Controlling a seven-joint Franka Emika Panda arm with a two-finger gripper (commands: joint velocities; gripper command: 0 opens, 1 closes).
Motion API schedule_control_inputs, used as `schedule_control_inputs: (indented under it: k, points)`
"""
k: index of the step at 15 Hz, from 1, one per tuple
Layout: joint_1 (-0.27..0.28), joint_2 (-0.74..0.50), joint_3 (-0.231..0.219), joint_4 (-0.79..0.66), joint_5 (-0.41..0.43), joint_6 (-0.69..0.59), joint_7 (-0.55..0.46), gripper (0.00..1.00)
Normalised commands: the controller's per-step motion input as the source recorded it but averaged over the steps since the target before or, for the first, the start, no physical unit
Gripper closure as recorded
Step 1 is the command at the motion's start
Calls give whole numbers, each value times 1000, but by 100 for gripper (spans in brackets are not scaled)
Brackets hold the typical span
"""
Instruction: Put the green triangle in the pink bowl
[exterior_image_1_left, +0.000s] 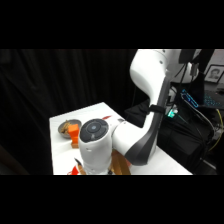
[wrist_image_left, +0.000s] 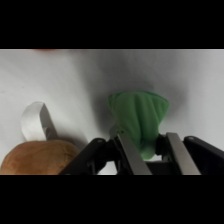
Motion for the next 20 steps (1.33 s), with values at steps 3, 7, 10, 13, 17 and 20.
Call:
schedule_control_inputs:
  k: [3, 7, 10, 13, 17, 20]
  points:
    - [-10, -739, -2, -651, -69, -156, -201, 92]
    - [-79, -831, 50, -763, -75, -168, -234, 94]
    - [-179, -873, 78, -831, -87, -97, -268, 92]
    - [-273, -805, 79, -766, -84, -61, -293, 92]
    - [-317, -654, 51, -641, -61, 31, -319, 92]
    - [-299, -531, -7, -545, -53, 133, -344, 92]
